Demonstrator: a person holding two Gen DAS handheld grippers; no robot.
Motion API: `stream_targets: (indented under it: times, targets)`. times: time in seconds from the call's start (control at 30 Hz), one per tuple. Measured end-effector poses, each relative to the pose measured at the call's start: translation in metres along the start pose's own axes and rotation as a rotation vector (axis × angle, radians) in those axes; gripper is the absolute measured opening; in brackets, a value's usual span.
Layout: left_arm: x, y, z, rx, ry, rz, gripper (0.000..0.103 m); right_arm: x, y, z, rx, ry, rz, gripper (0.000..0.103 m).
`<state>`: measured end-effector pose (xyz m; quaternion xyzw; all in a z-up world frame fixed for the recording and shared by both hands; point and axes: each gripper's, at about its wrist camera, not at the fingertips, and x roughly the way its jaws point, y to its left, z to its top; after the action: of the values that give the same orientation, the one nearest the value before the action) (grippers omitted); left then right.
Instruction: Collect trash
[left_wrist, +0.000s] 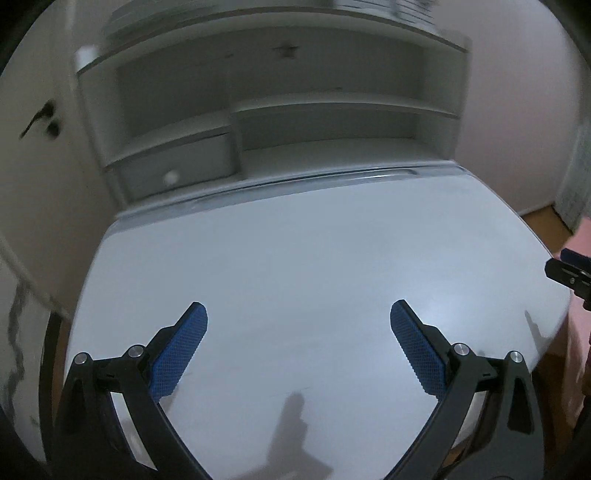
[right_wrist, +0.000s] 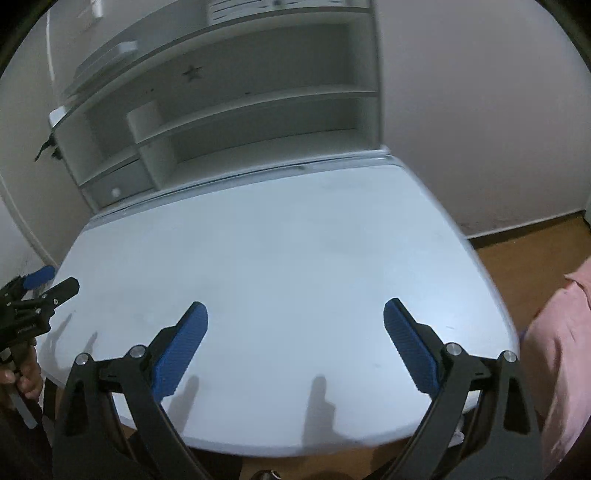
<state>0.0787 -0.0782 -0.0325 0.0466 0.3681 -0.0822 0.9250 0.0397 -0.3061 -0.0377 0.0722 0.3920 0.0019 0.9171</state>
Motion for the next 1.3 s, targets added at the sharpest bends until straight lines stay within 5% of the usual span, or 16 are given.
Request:
stream_targets:
  times: [0.4,1.3]
  targets:
    - [-0.015,0.036,-0.015,-0.044,-0.009,0.018,0.096,0.007,0.025,0.008,-0.009,0.033,-0.007,0.093]
    - [-0.016,0.036,-0.014,-0.06,0.001,0.008,0.096,0.0,0.031,0.004,-0.029,0.031,-0.012,0.093]
